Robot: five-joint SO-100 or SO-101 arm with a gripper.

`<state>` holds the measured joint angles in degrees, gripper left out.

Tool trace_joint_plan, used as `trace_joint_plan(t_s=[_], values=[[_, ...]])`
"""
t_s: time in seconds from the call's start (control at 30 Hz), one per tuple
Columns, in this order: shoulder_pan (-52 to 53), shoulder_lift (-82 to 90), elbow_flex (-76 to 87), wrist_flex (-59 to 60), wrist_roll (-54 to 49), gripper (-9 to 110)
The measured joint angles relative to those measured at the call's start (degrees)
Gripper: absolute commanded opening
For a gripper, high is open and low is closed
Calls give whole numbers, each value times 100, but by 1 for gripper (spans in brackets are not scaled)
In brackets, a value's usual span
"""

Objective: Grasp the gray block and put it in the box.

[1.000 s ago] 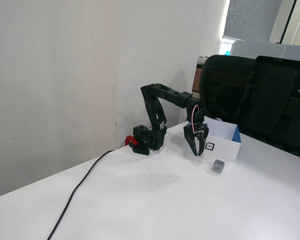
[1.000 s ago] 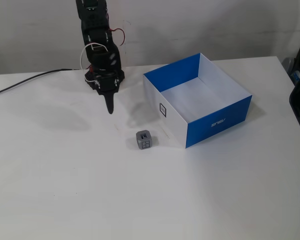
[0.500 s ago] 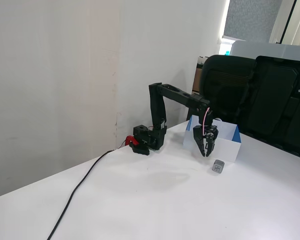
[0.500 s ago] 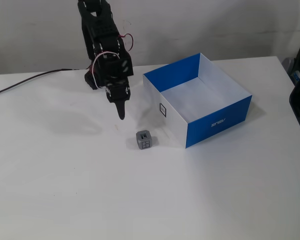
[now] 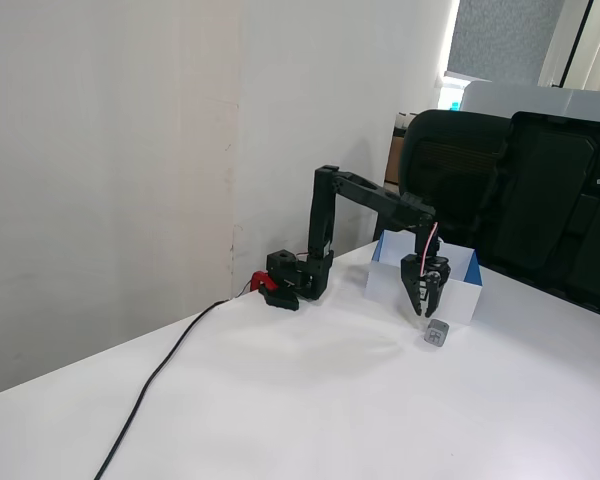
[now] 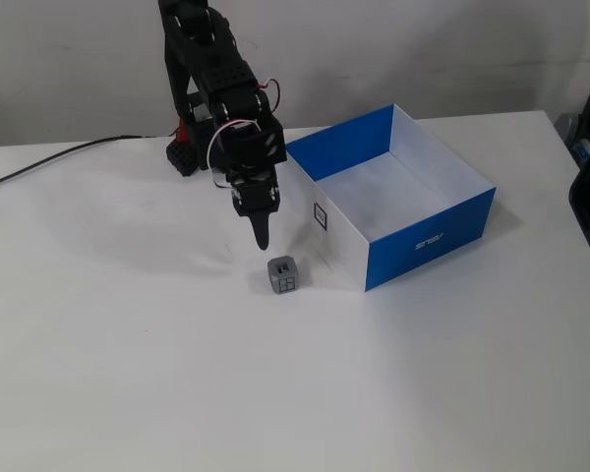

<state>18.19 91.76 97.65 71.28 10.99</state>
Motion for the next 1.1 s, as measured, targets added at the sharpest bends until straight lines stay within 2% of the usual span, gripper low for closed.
trace_joint_plan(t_s=[0.33,0.77,1.1], values=[[132,-352,-413,114,44,22],[220,-659,-413,-114,141,27],[237,-1116,-413,-272,141,26]])
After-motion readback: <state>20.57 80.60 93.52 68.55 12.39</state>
